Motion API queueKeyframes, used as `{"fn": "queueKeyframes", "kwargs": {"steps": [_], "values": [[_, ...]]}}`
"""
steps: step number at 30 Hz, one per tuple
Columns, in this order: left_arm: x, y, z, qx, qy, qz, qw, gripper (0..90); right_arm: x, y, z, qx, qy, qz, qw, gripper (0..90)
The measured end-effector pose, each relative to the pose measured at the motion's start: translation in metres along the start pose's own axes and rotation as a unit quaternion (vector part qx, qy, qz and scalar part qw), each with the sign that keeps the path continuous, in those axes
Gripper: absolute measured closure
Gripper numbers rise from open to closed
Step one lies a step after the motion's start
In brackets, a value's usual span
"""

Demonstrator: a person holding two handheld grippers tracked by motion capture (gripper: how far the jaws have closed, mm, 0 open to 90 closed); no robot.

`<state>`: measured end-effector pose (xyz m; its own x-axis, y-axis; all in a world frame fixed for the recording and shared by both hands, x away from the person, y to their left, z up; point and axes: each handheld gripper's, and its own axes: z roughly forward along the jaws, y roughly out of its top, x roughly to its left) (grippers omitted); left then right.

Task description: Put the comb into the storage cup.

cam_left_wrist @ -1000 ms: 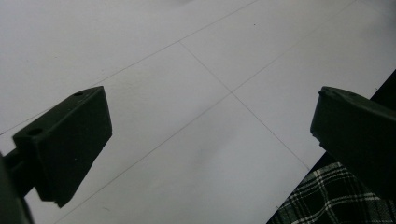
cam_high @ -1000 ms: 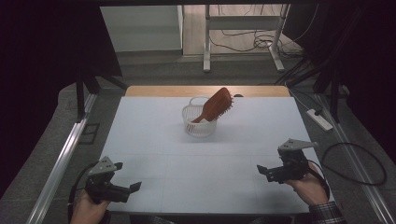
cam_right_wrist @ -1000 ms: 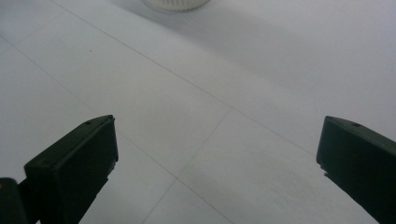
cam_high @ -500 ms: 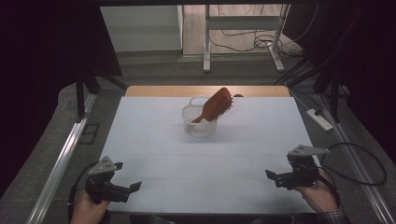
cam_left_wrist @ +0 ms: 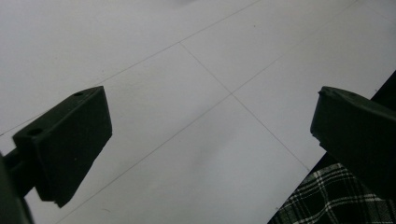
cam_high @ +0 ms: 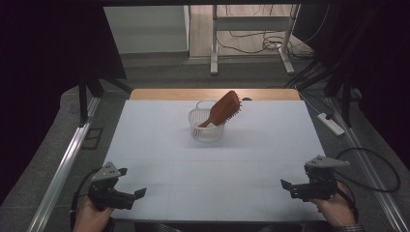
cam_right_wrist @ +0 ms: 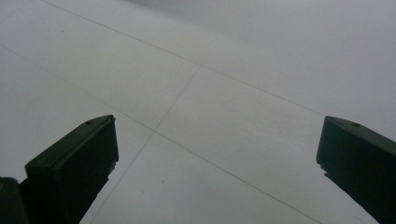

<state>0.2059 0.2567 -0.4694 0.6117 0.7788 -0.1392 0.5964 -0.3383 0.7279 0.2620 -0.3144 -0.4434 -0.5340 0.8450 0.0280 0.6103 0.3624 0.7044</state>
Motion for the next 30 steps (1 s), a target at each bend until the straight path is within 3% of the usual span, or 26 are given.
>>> {"fn": "queueKeyframes", "kwargs": {"steps": [18,30], "values": [[0.001,-0.001,-0.001,-0.001,0.0,0.0,1.0,0.0,-0.003,-0.011,-0.007,0.013,-0.016,0.008,0.9998,0.0],[0.002,-0.002,-0.003,-0.01,-0.003,-0.007,0.9999,0.0,-0.002,-0.012,-0.006,0.038,-0.023,0.002,0.999,0.0]]}}
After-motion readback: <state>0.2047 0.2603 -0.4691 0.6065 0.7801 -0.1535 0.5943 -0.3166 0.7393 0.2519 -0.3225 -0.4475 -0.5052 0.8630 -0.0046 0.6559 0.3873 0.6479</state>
